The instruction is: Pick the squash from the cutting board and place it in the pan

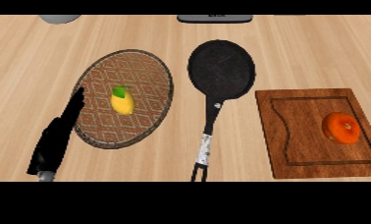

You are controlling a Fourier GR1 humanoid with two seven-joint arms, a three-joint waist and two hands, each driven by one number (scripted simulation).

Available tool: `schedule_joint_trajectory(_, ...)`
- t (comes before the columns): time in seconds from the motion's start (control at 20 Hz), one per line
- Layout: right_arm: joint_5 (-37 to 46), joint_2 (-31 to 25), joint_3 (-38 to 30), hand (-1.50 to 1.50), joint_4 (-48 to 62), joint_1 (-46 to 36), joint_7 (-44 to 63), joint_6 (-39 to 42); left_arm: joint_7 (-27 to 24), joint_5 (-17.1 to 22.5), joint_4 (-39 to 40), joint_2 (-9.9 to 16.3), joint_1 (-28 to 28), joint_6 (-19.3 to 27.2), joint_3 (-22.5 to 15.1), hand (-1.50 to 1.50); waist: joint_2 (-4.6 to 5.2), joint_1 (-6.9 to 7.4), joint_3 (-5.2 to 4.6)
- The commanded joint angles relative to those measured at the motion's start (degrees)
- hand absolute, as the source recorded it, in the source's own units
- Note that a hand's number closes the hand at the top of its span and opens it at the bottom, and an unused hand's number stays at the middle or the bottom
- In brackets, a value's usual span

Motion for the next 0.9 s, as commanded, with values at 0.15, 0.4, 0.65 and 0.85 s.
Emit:
schedule_joint_trajectory(0.15,-4.51,-7.48,3.45,-1.50,-2.61,-7.38,10.32,14.10,2.67,-1.38,-2.05,0.21,-1.98,-1.06,0.61,0.00,0.20,0.97,0.03)
schedule_joint_trajectory(0.4,-1.45,-3.83,9.75,-1.50,-3.63,-15.69,18.03,14.20,2.03,-2.48,-1.22,-1.66,-0.47,-1.55,1.81,0.00,0.21,0.91,0.03)
schedule_joint_trajectory(0.65,-4.72,-6.12,9.96,-1.50,1.60,-22.02,25.88,22.78,3.10,-4.11,-2.78,-2.91,0.19,-1.66,1.56,0.00,0.13,0.67,0.03)
schedule_joint_trajectory(0.85,0.79,0.86,17.68,-1.50,-0.75,-25.79,30.37,19.96,4.12,-4.45,-1.46,-3.56,-2.11,-2.90,3.11,0.00,0.24,0.84,0.04)
